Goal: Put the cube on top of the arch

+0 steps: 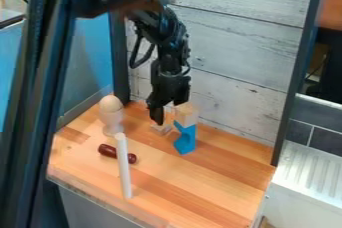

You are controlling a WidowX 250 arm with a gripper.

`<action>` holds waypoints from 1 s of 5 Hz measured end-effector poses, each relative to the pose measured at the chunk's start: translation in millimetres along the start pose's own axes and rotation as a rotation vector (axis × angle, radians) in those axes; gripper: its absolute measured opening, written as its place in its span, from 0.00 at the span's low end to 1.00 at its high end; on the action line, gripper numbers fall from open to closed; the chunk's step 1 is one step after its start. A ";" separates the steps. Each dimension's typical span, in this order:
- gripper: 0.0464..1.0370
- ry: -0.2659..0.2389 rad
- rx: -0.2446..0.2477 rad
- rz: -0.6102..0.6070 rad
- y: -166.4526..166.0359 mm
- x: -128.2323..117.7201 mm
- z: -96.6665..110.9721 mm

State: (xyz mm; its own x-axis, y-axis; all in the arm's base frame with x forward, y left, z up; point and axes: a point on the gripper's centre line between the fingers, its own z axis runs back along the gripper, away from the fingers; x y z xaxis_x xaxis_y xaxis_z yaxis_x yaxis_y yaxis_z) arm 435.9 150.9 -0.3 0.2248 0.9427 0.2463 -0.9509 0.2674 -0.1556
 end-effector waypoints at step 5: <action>0.96 -0.068 0.060 0.067 -13.0 2.4 -19.2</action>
State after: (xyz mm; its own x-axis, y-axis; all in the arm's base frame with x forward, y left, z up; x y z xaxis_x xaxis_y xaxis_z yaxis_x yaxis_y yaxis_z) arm 452.9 153.6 -16.0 0.1471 0.9418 0.3021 -0.9748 0.1898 -0.1169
